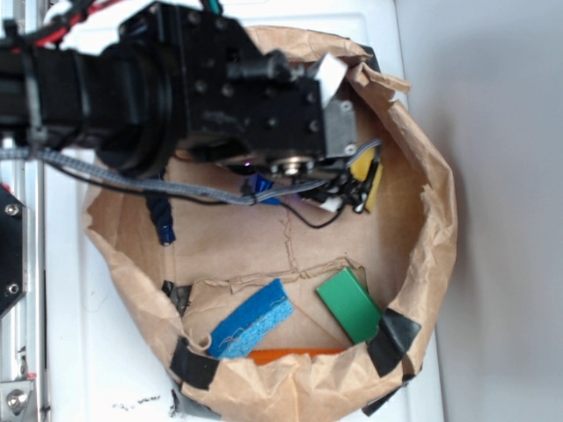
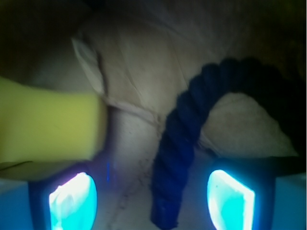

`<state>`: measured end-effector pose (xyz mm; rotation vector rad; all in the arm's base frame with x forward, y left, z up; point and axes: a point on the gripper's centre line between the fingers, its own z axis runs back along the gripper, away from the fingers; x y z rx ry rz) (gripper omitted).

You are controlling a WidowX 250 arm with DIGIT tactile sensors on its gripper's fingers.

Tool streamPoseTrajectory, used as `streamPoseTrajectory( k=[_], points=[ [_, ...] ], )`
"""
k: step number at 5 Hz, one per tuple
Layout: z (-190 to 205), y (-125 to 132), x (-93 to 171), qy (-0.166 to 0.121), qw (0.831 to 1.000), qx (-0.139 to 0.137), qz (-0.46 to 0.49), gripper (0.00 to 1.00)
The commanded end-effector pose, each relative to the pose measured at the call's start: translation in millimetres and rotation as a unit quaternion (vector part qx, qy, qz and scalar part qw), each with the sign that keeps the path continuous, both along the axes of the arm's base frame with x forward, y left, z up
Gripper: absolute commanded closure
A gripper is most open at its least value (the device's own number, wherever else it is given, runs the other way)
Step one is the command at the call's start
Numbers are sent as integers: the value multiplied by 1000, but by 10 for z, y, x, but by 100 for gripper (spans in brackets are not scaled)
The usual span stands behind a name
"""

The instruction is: Grab the blue rope.

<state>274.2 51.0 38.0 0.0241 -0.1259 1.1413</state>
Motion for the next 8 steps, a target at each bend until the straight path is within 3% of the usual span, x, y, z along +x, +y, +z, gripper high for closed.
streamPoseTrajectory(
  k=[1,2,3,4,6,7,8],
  points=[
    [1,172,-26,-31,999,-27,-19,0],
    [-105,104,92,-24,1000,-5,-6,0],
    [-224,30,145,-28,999,15,15,100],
    [-305,-25,181,-36,998,42,27,100],
    [-181,-4,110,-64,997,34,31,100],
    [91,-62,82,-61,997,41,-28,100],
    [567,-120,55,-37,996,29,-69,100]
  ],
)
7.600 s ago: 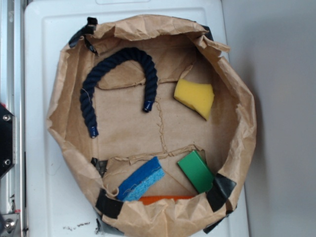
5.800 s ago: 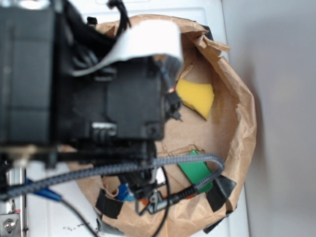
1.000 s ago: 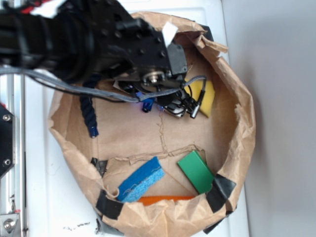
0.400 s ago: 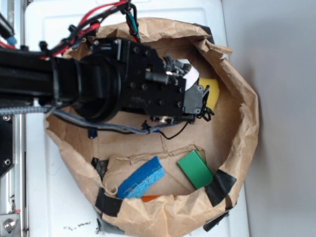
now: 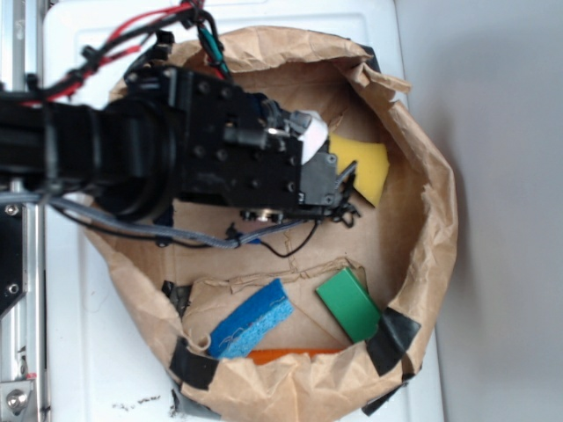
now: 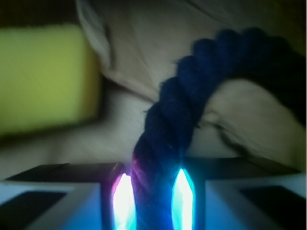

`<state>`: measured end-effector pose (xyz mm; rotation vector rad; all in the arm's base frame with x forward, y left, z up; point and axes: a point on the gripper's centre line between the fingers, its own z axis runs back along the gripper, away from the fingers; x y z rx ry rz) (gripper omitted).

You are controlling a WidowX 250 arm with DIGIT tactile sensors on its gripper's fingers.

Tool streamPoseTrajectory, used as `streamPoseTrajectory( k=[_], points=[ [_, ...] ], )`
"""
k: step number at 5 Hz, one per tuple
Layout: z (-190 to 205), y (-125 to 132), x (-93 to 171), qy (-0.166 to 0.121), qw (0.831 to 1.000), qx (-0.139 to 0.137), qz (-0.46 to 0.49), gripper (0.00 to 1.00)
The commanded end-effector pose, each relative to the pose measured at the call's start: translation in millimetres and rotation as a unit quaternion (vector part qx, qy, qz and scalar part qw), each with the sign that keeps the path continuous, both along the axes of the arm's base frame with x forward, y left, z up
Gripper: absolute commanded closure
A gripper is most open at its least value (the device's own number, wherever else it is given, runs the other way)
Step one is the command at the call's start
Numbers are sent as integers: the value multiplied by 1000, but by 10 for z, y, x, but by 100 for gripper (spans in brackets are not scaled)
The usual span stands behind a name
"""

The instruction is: Grab the blue rope.

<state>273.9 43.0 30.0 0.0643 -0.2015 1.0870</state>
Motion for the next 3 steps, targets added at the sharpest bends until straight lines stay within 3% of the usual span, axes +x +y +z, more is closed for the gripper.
streamPoseTrajectory(
  k=[1,2,3],
  points=[
    [1039,-67,32,13,997,1,-70,100],
    [1234,-146,32,27,996,22,-86,100],
    [1238,-188,-43,3,994,31,-105,100]
  ],
)
